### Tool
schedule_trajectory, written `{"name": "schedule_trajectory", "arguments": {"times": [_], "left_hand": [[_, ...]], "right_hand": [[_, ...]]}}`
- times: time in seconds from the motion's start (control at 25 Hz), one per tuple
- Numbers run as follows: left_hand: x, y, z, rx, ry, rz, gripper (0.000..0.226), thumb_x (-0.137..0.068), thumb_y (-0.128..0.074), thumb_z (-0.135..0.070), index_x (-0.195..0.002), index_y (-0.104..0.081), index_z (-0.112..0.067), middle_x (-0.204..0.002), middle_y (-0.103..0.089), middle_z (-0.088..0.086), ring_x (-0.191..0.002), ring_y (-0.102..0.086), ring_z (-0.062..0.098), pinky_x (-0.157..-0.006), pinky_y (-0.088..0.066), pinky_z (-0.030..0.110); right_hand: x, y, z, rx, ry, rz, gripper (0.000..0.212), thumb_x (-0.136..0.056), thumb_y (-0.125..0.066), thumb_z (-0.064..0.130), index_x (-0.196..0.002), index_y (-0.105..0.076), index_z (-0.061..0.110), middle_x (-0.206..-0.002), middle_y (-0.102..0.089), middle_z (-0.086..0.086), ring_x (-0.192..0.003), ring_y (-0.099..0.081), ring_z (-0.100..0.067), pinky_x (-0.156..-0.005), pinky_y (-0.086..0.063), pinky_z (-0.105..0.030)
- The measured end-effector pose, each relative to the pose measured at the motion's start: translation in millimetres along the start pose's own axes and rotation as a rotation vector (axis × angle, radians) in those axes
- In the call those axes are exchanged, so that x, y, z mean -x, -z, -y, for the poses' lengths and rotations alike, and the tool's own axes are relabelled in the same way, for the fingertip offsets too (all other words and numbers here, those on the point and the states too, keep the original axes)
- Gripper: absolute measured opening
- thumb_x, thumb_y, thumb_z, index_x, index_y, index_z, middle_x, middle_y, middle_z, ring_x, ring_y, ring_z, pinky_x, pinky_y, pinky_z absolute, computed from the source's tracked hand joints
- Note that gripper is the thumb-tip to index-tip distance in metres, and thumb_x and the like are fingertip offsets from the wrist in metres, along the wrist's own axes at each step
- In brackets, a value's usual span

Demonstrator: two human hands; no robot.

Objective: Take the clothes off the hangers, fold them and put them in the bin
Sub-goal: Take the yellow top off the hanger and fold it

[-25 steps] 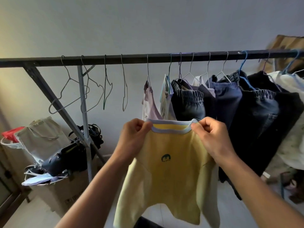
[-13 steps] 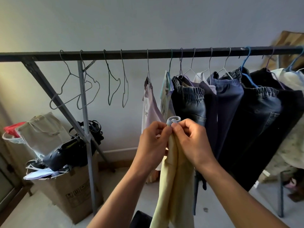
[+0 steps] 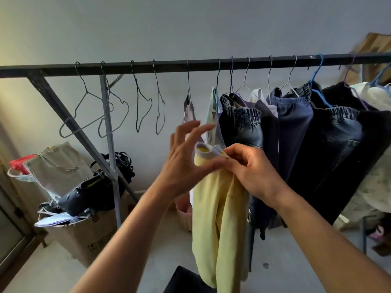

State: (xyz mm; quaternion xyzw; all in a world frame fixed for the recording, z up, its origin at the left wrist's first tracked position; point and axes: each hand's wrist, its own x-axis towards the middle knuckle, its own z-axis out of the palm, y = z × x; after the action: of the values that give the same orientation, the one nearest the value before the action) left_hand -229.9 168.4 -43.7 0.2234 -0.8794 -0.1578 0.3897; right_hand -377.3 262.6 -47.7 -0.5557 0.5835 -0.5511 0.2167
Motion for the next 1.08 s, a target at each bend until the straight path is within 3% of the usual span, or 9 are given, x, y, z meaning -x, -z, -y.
{"name": "schedule_trajectory", "arguments": {"times": [0.08,0.12,0.2,0.28,0.4,0.64,0.8,1.0,1.08], "left_hand": [[-16.4,4.4,6.6,-0.095,-0.099,0.169,0.060,-0.066,-0.061,-0.073,-0.114,-0.064,-0.036,-0.125,-0.056,-0.007,-0.121,-0.045,0.008,-0.101,-0.039,0.030],[-23.0,7.6,3.5,-0.060,-0.090,0.204,0.044,-0.068,-0.064,-0.070,-0.098,-0.067,-0.038,-0.104,-0.064,-0.008,-0.102,-0.054,0.004,-0.089,-0.045,0.029],[-32.7,9.1,-2.5,0.095,-0.059,0.260,0.017,-0.077,-0.075,-0.048,-0.076,-0.066,-0.034,-0.068,-0.055,-0.009,-0.063,-0.046,0.000,-0.060,-0.039,0.023],[-36.9,9.9,-9.0,0.185,-0.057,0.295,0.019,-0.082,-0.076,-0.027,-0.068,-0.064,-0.023,-0.059,-0.045,-0.009,-0.054,-0.037,0.000,-0.051,-0.031,0.019],[-42.1,18.7,-17.6,0.225,-0.044,0.359,0.036,-0.085,-0.073,-0.021,-0.053,-0.059,-0.028,-0.050,-0.041,-0.012,-0.048,-0.036,-0.001,-0.048,-0.029,0.013],[-44.4,33.1,-17.0,0.157,0.034,0.351,0.042,-0.087,-0.070,-0.030,-0.053,-0.047,-0.021,-0.052,-0.035,-0.012,-0.048,-0.033,0.001,-0.048,-0.030,0.016],[-41.6,40.7,-12.9,0.169,0.107,0.260,0.038,-0.085,-0.068,-0.039,-0.061,-0.059,-0.011,-0.053,-0.043,-0.013,-0.051,-0.039,0.001,-0.050,-0.035,0.016],[-40.1,50.3,-9.0,0.182,0.068,0.195,0.046,-0.087,-0.065,-0.042,-0.080,-0.065,0.003,-0.065,-0.049,0.000,-0.059,-0.042,0.005,-0.054,-0.038,0.016],[-41.8,53.1,-7.2,0.182,0.063,0.183,0.052,-0.085,-0.067,-0.050,-0.077,-0.063,0.002,-0.064,-0.047,-0.002,-0.060,-0.041,0.006,-0.054,-0.037,0.018]], "right_hand": [[0.2,4.0,2.6,-0.100,0.009,0.078,0.013,-0.095,-0.056,0.006,-0.097,-0.068,0.011,-0.082,-0.070,-0.002,-0.076,-0.063,-0.007,-0.072,-0.052,-0.021],[0.0,5.7,3.7,-0.128,0.026,0.087,0.015,-0.095,-0.054,0.003,-0.098,-0.067,0.009,-0.082,-0.069,-0.001,-0.077,-0.062,-0.006,-0.072,-0.051,-0.019],[1.1,9.9,2.9,-0.144,0.062,0.061,0.017,-0.095,-0.052,0.000,-0.098,-0.067,0.010,-0.084,-0.069,-0.002,-0.080,-0.062,-0.007,-0.075,-0.051,-0.021],[5.4,14.2,-2.6,-0.124,0.043,0.026,0.022,-0.092,-0.052,-0.003,-0.098,-0.066,0.012,-0.085,-0.070,-0.008,-0.079,-0.062,-0.014,-0.074,-0.052,-0.030],[15.6,17.0,-18.8,-0.102,-0.060,0.042,0.017,-0.084,-0.057,0.005,-0.092,-0.066,0.016,-0.083,-0.068,-0.014,-0.076,-0.060,-0.025,-0.072,-0.051,-0.046],[28.3,17.3,-39.8,-0.132,-0.137,0.123,0.008,-0.088,-0.062,0.017,-0.092,-0.068,0.012,-0.086,-0.069,-0.015,-0.080,-0.063,-0.035,-0.081,-0.052,-0.044],[34.7,4.5,-43.6,-0.104,-0.141,0.175,0.017,-0.089,-0.066,0.027,-0.104,-0.065,0.020,-0.094,-0.071,-0.001,-0.092,-0.068,-0.011,-0.085,-0.055,-0.035],[39.4,-14.2,-47.1,-0.180,0.038,-0.155,0.046,-0.082,-0.076,0.022,-0.117,-0.047,0.031,-0.118,-0.060,0.005,-0.105,-0.063,-0.009,-0.087,-0.054,-0.031],[40.2,-16.9,-49.2,-0.112,0.162,-0.211,0.038,-0.080,-0.078,0.021,-0.108,-0.053,0.029,-0.113,-0.059,0.002,-0.103,-0.062,-0.015,-0.087,-0.053,-0.032]]}}
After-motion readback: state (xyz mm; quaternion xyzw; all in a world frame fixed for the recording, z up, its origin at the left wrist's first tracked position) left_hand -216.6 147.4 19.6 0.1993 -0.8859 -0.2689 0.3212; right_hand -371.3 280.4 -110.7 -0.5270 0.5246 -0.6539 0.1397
